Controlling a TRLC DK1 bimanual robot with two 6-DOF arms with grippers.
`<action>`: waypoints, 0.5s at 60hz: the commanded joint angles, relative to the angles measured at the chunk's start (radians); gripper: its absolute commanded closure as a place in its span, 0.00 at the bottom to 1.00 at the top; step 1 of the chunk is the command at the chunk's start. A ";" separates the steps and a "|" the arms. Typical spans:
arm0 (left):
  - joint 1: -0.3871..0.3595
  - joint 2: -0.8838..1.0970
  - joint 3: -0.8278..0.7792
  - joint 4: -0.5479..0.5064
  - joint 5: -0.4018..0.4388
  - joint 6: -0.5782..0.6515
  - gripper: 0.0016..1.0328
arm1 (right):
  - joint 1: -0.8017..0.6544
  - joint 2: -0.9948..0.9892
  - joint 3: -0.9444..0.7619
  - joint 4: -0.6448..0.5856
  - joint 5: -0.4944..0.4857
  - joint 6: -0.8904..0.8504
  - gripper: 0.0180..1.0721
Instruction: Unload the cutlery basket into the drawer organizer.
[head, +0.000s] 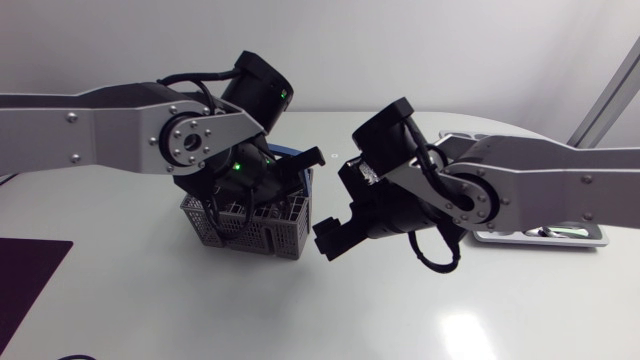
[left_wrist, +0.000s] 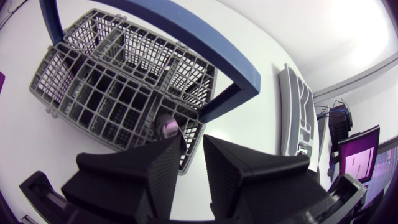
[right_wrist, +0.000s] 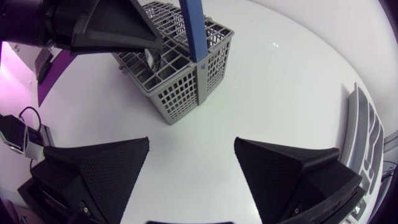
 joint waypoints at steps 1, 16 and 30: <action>-0.010 0.033 0.047 -0.024 -0.022 -0.028 0.73 | 0.007 -0.017 -0.025 0.007 0.007 -0.015 0.06; -0.019 0.060 0.088 -0.096 -0.060 -0.028 0.74 | 0.007 -0.023 -0.037 0.011 0.009 -0.018 0.06; -0.028 0.079 0.119 -0.133 -0.066 -0.030 0.74 | 0.007 -0.023 -0.043 0.012 0.009 -0.023 0.06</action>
